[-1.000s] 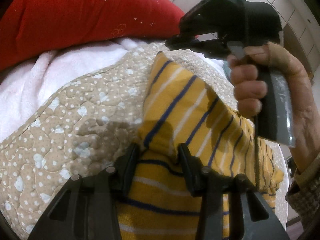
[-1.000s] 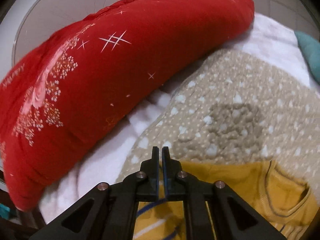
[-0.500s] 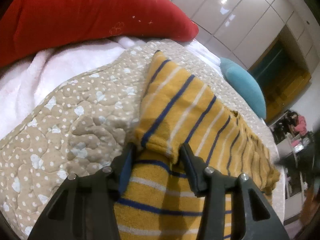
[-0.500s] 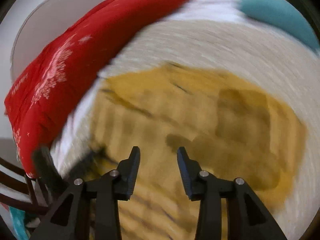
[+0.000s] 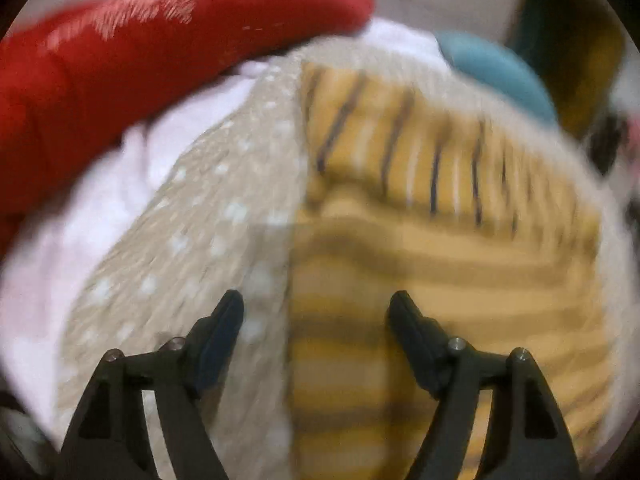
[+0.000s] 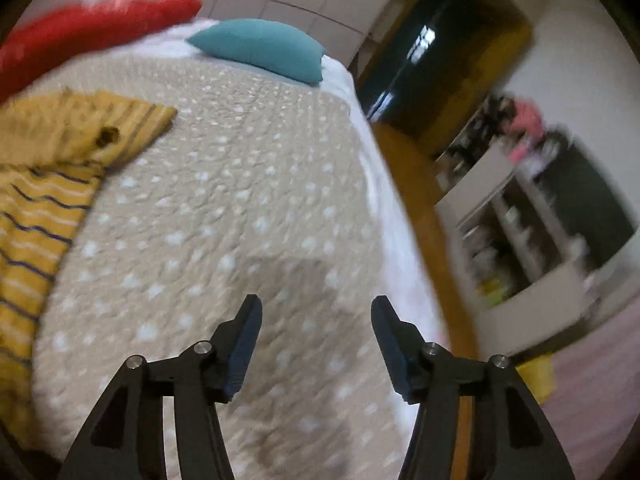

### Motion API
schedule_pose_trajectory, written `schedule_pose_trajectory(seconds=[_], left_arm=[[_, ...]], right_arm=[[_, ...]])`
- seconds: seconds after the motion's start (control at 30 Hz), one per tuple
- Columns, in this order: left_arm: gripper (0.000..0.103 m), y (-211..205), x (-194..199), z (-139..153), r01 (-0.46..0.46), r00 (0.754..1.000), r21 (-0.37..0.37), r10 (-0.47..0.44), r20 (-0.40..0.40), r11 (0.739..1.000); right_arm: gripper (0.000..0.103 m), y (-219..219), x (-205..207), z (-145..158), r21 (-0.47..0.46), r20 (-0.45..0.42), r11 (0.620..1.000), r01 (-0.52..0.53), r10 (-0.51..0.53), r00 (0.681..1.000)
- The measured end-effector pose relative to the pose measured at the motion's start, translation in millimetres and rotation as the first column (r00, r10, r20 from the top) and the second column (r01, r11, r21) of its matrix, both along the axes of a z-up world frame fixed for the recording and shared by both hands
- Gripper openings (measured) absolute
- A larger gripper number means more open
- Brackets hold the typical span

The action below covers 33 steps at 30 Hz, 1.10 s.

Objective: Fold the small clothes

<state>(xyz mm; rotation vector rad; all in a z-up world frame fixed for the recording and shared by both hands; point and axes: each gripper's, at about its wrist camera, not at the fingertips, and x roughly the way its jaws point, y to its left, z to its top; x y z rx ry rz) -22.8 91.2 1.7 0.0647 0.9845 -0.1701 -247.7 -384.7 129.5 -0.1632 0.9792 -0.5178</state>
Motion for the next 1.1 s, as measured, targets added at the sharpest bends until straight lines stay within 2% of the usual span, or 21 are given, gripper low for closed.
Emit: schedule_pose_trajectory(seconds=[0.07,0.13,0.27,0.37,0.4,0.47,0.5,0.53,0.57,0.67,0.73,0.8,0.83,0.87,0.9,0.93,0.97,1.07,1.1], left_arm=[[0.075,-2.4,-28.4,-0.3,0.040,0.998,0.136,-0.047,0.049,0.990],[0.075,5.0,-48.4,3.9,0.038,0.996,0.183,-0.052,0.070,0.982],[0.075,38.4,-75.1,10.4,-0.030,0.998,0.086,0.025,0.057,0.996],[0.073,53.4,-94.4,13.4,-0.104,0.994,0.107,0.099,0.054,0.989],[0.072,59.5,-97.8,15.3,-0.117,0.993,0.089,0.113,0.041,0.989],[0.072,72.7,-109.2,19.5,-0.116,0.993,-0.030,0.116,0.013,0.993],[0.072,80.6,-114.3,22.8,-0.110,0.994,-0.132,0.111,0.000,0.985],[0.072,83.9,-117.0,23.5,-0.101,0.995,-0.201,0.102,-0.005,0.974],[0.072,86.2,-120.3,23.6,-0.082,0.997,-0.298,0.081,-0.015,0.951],[0.072,74.6,-125.0,11.7,-0.020,0.998,-0.471,-0.010,-0.061,0.882],[0.073,60.5,-125.5,1.5,0.008,0.995,-0.517,-0.058,-0.081,0.856],[0.073,49.1,-131.0,1.4,0.025,0.995,-0.514,-0.070,-0.068,0.857],[0.071,43.5,-134.8,2.6,0.043,0.995,-0.528,-0.087,-0.059,0.848],[0.055,40.1,-139.0,4.8,0.057,0.994,-0.545,-0.101,-0.049,0.837],[0.044,36.9,-139.9,6.2,0.072,0.993,-0.558,-0.114,-0.042,0.827],[0.027,35.6,-142.1,8.5,0.082,0.992,-0.570,-0.124,-0.036,0.818],[0.020,36.7,-146.9,12.0,0.090,0.991,-0.594,-0.130,-0.025,0.799],[0.020,48.4,-160.5,20.1,0.103,0.991,-0.665,-0.135,0.003,0.739],[0.020,49.9,-163.3,21.1,0.104,0.991,-0.669,-0.134,0.006,0.736]], right_arm=[[0.063,1.6,-14.6,-5.8,0.121,0.059,0.993,0.008,-0.015,0.998],[0.063,14.5,-25.2,-16.9,0.210,0.099,0.978,-0.009,-0.012,0.995],[0.063,54.8,-35.7,-43.7,0.313,0.140,0.946,-0.080,0.038,0.989],[0.063,75.3,-38.4,-59.6,0.414,0.164,0.902,-0.122,0.058,0.985],[0.063,80.8,-40.6,-64.3,0.449,0.174,0.883,-0.133,0.060,0.983],[0.063,89.8,-43.5,-69.8,0.530,0.199,0.832,-0.164,0.066,0.978],[0.063,93.2,-43.9,-73.1,0.569,0.215,0.801,-0.186,0.073,0.974],[0.063,96.7,-44.8,-76.6,0.610,0.235,0.762,-0.215,0.085,0.968],[0.063,99.6,-44.5,-79.7,0.642,0.253,0.728,-0.241,0.096,0.963],[0.063,109.9,-38.0,-94.0,0.717,0.264,0.640,-0.276,0.117,0.957],[0.063,118.0,-34.4,-101.5,0.744,0.267,0.599,-0.295,0.137,0.954],[0.064,127.4,-31.7,-106.7,0.746,0.266,0.592,-0.307,0.158,0.951],[0.065,131.9,-30.9,-107.9,0.743,0.267,0.592,-0.312,0.166,0.949],[0.065,136.2,-29.1,-109.3,0.743,0.268,0.590,-0.317,0.172,0.948],[0.065,139.4,-26.9,-110.1,0.744,0.269,0.585,-0.323,0.180,0.946],[0.065,144.1,-26.2,-110.5,0.754,0.276,0.564,-0.337,0.194,0.941],[0.065,145.6,-24.1,-111.3,0.767,0.284,0.538,-0.349,0.204,0.937],[0.065,151.3,-27.5,-112.7,0.831,0.324,0.395,-0.392,0.230,0.918],[0.065,153.2,-28.6,-114.2,0.839,0.333,0.367,-0.400,0.234,0.913]])
